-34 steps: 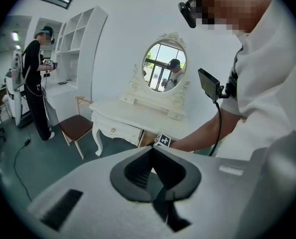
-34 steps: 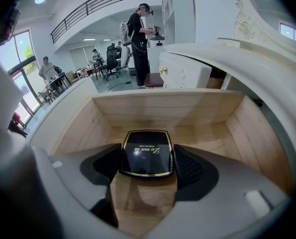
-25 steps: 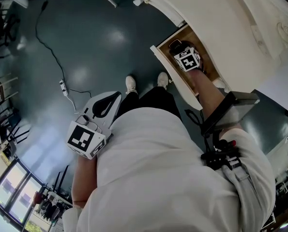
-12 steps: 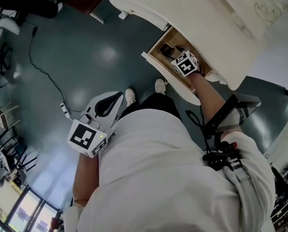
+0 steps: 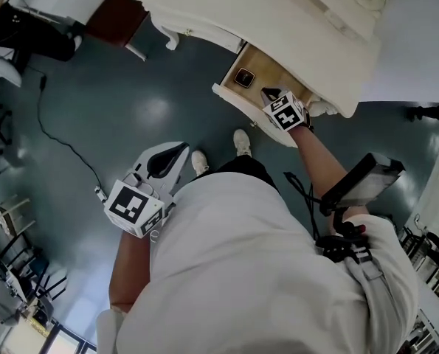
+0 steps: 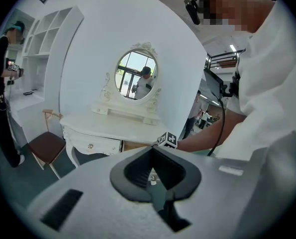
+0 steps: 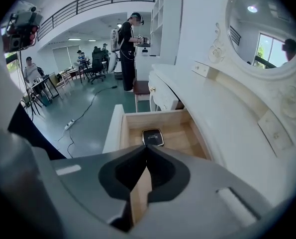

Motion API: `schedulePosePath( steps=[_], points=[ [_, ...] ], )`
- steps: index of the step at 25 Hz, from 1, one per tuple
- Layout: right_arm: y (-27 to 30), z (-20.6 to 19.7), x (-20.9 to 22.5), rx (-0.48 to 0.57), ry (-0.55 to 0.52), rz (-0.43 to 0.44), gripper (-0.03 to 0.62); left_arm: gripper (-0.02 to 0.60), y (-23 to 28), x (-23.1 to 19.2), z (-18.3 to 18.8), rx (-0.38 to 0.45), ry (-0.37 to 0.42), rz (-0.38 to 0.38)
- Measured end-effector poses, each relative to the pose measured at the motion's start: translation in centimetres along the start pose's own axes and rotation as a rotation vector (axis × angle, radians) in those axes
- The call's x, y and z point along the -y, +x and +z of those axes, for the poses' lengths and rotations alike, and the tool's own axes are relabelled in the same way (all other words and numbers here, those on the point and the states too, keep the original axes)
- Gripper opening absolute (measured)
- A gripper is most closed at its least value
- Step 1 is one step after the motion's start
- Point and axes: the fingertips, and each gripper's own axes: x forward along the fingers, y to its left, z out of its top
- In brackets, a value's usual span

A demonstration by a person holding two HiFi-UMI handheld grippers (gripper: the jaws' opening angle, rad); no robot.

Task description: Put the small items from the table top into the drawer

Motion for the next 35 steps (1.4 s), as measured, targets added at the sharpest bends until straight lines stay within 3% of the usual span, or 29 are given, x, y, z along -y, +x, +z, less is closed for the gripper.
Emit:
schedulePosePath(
  steps=[19, 35],
  points=[
    [-11.8, 2.9, -17.0, 0.157, 0.169, -0.039, 0.0, 0.0, -7.2, -1.6, -6.3, 0.009, 0.067, -0.152],
    [-15.3, 7.2, -22.6, 0.29, 0.148, -0.03, 0.0, 0.0, -8.9, -1.4, -8.7, -0.005, 0.101, -0.185]
  ],
)
